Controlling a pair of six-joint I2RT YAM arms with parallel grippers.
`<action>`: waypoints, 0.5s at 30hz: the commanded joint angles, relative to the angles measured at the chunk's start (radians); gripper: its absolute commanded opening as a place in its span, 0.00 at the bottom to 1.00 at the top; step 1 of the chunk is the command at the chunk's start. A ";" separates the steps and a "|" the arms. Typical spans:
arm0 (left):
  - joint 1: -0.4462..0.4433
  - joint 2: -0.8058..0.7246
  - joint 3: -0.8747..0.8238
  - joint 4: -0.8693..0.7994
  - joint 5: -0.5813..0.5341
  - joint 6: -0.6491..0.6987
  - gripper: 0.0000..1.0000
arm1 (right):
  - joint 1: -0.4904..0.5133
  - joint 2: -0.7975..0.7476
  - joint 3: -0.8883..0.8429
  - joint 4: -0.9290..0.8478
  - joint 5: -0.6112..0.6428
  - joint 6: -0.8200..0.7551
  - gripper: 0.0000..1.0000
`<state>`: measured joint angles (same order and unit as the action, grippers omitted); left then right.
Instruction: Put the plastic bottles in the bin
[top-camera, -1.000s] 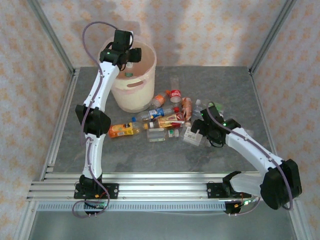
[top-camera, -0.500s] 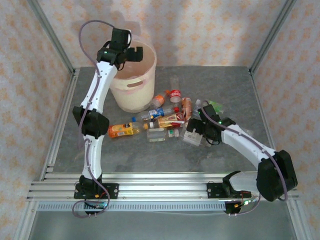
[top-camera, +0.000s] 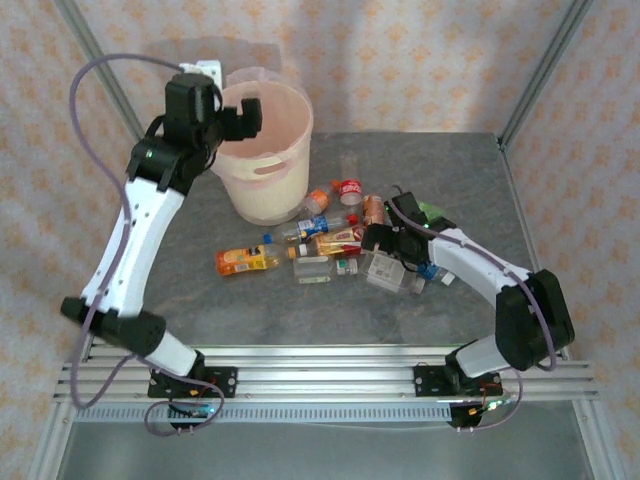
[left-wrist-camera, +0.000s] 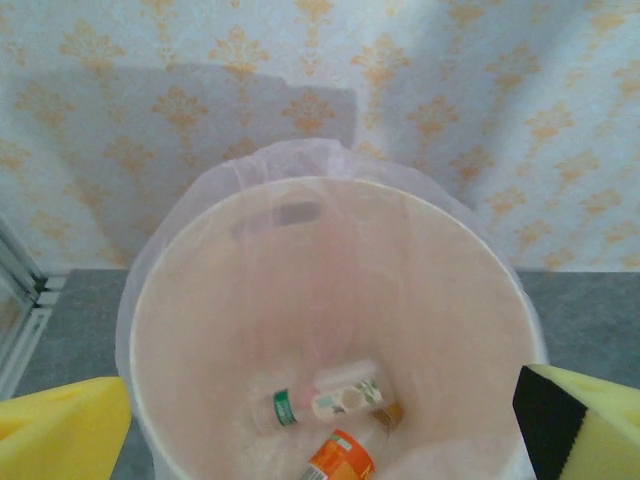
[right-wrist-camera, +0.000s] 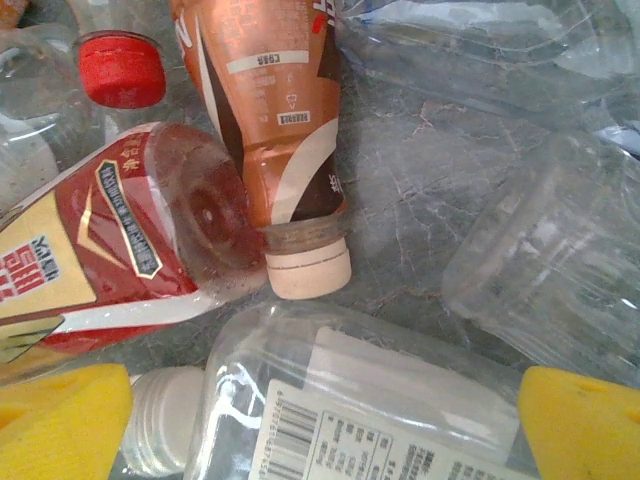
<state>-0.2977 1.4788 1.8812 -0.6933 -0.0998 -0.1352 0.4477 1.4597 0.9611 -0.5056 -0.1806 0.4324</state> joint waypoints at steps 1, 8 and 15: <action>-0.034 -0.090 -0.154 0.120 -0.043 -0.050 1.00 | -0.006 0.036 0.034 -0.002 0.010 -0.014 0.99; -0.099 -0.232 -0.350 0.142 -0.053 -0.103 1.00 | -0.006 0.059 0.026 -0.003 0.013 0.008 0.99; -0.121 -0.289 -0.396 0.094 -0.071 -0.105 1.00 | -0.005 0.023 -0.021 0.010 -0.028 0.066 0.99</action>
<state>-0.4126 1.2331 1.4979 -0.6014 -0.1368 -0.2207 0.4477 1.5143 0.9665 -0.5014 -0.1932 0.4591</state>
